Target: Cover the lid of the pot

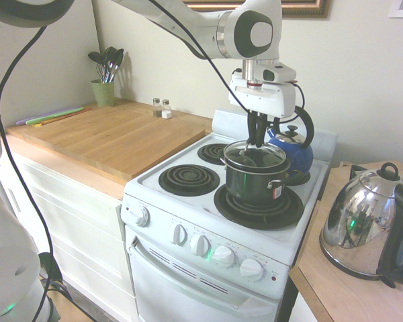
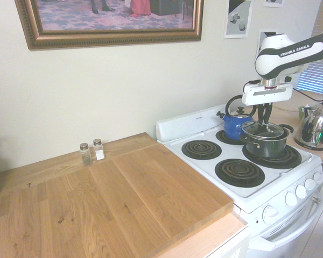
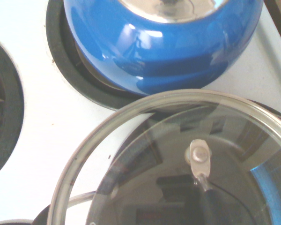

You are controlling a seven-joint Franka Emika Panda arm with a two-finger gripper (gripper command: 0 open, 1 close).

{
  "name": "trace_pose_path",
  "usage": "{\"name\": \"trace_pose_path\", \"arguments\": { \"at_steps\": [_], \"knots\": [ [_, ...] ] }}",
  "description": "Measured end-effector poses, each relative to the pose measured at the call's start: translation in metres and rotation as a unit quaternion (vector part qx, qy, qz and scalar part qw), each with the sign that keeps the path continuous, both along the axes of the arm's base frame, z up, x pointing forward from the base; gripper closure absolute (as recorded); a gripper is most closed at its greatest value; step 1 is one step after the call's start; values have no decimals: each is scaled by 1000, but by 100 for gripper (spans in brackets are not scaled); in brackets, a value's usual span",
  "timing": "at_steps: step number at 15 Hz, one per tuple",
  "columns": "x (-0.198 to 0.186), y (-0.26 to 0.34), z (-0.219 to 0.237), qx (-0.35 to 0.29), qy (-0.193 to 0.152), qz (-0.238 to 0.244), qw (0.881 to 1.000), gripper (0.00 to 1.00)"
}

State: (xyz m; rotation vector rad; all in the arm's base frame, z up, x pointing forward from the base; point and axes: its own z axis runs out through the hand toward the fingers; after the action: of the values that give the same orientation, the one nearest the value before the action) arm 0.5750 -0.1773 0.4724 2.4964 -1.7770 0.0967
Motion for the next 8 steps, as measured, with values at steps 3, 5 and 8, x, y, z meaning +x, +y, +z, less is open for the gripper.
{"name": "trace_pose_path", "arguments": {
  "at_steps": [3,5,8],
  "knots": [
    [-3,-9,0,-4,3,-6,1000,100],
    [-6,-14,-2,-7,11,-8,1000,100],
    [-7,-11,-4,-11,20,-4,1000,100]
  ]
}}
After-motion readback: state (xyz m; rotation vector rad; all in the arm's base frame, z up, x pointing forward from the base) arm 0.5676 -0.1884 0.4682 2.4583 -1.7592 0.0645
